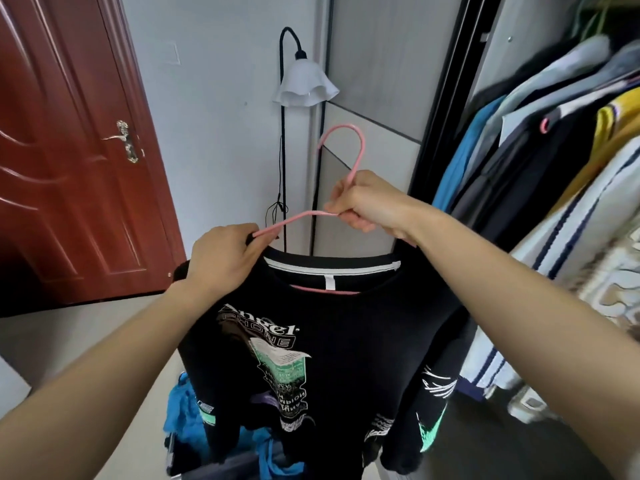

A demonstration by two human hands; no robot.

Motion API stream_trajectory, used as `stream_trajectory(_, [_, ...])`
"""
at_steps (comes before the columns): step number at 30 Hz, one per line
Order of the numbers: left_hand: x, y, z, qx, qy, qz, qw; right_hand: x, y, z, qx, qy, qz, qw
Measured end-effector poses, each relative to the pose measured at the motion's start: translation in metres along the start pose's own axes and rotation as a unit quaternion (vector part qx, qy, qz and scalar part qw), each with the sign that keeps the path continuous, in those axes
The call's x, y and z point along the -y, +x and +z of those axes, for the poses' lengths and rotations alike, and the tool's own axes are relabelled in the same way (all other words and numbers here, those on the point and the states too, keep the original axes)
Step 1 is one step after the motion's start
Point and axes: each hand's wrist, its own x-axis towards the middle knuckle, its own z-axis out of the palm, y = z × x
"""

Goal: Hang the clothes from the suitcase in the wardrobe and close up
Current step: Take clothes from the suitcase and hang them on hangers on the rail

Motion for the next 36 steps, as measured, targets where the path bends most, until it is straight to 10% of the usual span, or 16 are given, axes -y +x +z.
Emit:
stream_trajectory(5, [0.012, 0.006, -0.012, -0.042, -0.003, -0.019, 0.999, -0.016, -0.006, -0.015, -0.020, -0.083, -0.073, 0.994])
stream_trajectory(11, [0.042, -0.001, -0.022, -0.078, -0.009, -0.065, 0.995, -0.096, -0.032, -0.040, -0.084, -0.047, 0.049, 0.994])
stream_trajectory(20, [0.039, 0.013, 0.002, -0.026, -0.072, -0.021, 0.997, -0.040, -0.043, -0.007, 0.070, -0.073, -0.051, 0.994])
stream_trajectory(36, [-0.030, -0.023, 0.118, 0.305, -0.152, -0.139, 0.930, -0.063, -0.140, 0.011, 0.052, -0.076, 0.083, 0.992])
